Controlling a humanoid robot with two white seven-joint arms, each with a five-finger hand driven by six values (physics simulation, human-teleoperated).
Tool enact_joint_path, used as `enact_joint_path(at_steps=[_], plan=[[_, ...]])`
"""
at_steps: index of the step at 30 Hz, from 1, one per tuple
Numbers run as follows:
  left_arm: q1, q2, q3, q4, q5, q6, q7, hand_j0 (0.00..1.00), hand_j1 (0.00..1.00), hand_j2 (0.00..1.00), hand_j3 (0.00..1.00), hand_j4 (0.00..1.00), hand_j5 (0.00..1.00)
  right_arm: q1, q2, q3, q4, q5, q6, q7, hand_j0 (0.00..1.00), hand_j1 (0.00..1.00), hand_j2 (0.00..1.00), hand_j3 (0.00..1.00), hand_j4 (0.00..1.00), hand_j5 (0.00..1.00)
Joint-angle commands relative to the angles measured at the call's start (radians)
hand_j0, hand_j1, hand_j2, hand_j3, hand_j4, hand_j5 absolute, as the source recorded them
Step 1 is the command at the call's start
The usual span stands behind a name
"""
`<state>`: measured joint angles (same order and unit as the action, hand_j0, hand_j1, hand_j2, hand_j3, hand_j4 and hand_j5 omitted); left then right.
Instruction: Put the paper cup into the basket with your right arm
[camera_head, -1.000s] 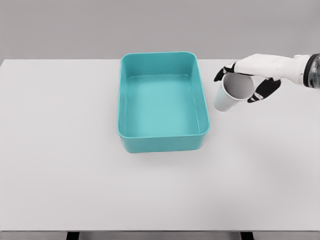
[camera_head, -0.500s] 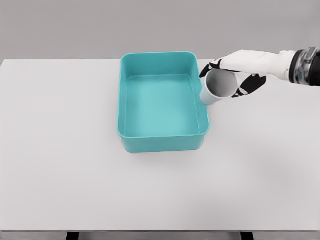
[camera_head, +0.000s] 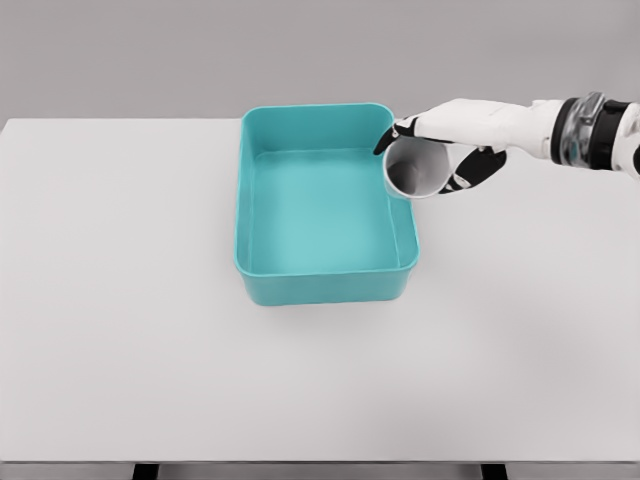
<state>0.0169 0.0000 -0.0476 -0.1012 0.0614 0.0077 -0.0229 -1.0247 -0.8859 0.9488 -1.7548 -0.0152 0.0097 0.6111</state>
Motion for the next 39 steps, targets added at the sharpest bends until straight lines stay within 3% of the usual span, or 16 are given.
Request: enact_joint_path(at_steps=[1,20,28,33,39], plan=[[-0.002,0.0,0.0,0.0,0.0,0.0,0.0,1.0,1.0,1.0,1.0,1.0,1.0,0.0,0.012,-0.001,0.0,0.0,0.006,0.0,0.78,0.78,0.78,0.78,0.78,0.78],[0.0,0.0,0.0,0.0,0.0,0.0,0.0,1.0,1.0,1.0,1.0,1.0,1.0,0.012,0.077,-0.002,0.001,-0.005,0.019,0.0,0.78,0.78,0.78,0.78,0.78,0.78],[-0.002,0.0,0.0,0.0,0.0,0.0,0.0,1.0,1.0,1.0,1.0,1.0,1.0,0.017,0.102,-0.002,0.001,-0.075,0.027,0.0,0.78,0.78,0.78,0.78,0.78,0.78],[0.0,0.0,0.0,0.0,0.0,0.0,0.0,1.0,1.0,1.0,1.0,1.0,1.0,0.026,0.128,-0.002,0.001,-0.077,0.076,0.0,0.78,0.78,0.78,0.78,0.78,0.78],[-0.002,0.0,0.0,0.0,0.0,0.0,0.0,1.0,1.0,1.0,1.0,1.0,1.0,0.098,0.143,-0.081,0.003,-0.077,0.079,0.0,0.78,0.78,0.78,0.78,0.78,0.78]])
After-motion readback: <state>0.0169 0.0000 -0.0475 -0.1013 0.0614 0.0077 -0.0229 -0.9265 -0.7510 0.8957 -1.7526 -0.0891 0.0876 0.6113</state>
